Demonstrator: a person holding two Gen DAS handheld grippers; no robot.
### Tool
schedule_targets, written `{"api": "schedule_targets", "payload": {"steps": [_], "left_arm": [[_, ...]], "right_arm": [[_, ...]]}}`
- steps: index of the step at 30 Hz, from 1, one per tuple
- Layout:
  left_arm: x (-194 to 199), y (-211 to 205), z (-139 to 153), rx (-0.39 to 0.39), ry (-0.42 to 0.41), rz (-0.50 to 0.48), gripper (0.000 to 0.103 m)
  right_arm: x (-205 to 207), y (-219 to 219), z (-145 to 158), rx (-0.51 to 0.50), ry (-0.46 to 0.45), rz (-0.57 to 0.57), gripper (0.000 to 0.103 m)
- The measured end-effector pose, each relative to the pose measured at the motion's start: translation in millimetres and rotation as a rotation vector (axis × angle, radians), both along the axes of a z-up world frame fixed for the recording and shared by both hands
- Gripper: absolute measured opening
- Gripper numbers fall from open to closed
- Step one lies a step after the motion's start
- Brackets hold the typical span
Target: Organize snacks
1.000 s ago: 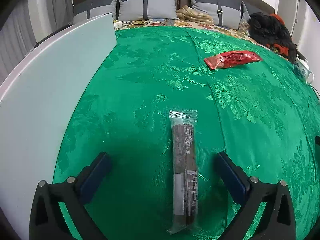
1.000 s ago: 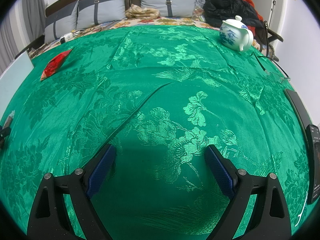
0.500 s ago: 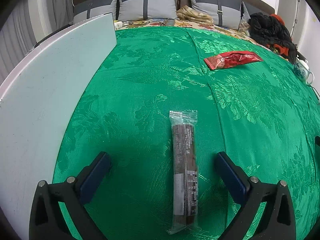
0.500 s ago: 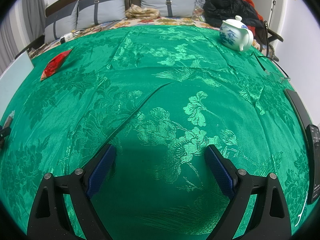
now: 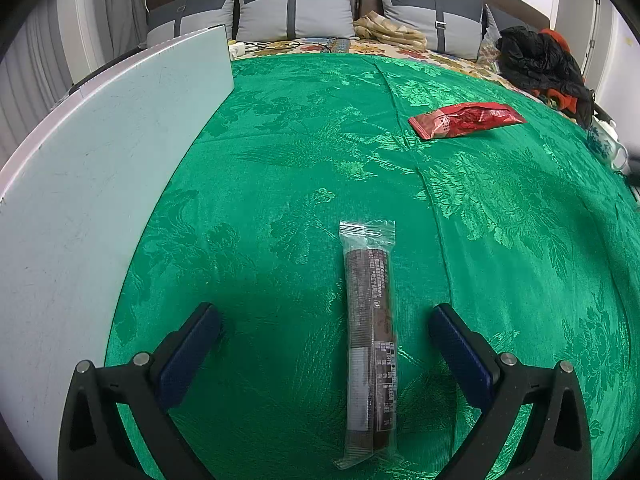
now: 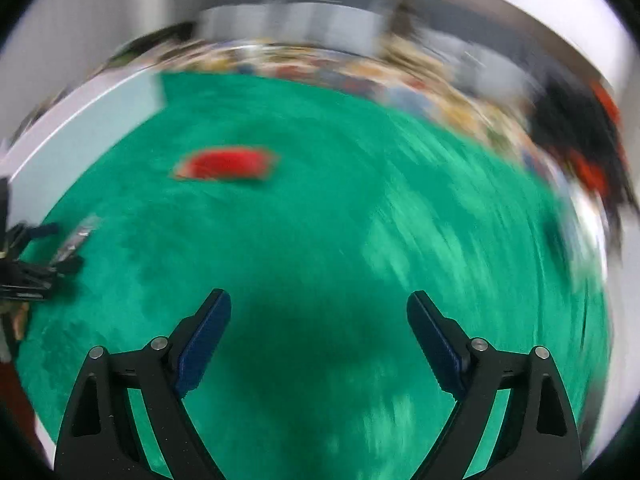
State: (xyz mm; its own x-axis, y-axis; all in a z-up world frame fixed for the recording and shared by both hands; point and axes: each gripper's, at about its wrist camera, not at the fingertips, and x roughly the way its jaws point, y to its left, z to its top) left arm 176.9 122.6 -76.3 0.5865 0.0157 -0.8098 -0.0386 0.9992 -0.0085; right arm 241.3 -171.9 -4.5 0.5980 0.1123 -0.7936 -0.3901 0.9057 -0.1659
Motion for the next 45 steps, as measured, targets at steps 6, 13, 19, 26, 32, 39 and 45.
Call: {"api": "schedule_targets", "payload": {"steps": [6,13,19,26,32,39,45], "left_arm": [[0,0,0,0.0,0.0,0.0,0.103],[0,0,0,-0.001,0.0,0.0,0.103],[0,1,0,-0.001,-0.001,0.0,0.103],[0,1,0,-0.001,-0.001,-0.001,0.103],[0,1,0,-0.002,-0.001,-0.001,0.103],[0,1,-1,-0.002,-0.001,-0.001,0.103],[-1,1,0,-0.002,-0.001,-0.001,0.103]], "right_arm": [[75,110,-15,-0.247,0.045,0.238,0.09],[130,162,-60,-0.375,0.145,0.299,0.089],[143,141,-62,-0.274,0.318,0.192,0.015],[81,64,-48,0.09,0.415,-0.101,0.015],[-28,31,-68,0.46,0.465,-0.246,0.019],[-99,74,-71,0.317,0.178,-0.148,0.067],[-109,95,-81,0.111,0.073,-0.046,0.075]]}}
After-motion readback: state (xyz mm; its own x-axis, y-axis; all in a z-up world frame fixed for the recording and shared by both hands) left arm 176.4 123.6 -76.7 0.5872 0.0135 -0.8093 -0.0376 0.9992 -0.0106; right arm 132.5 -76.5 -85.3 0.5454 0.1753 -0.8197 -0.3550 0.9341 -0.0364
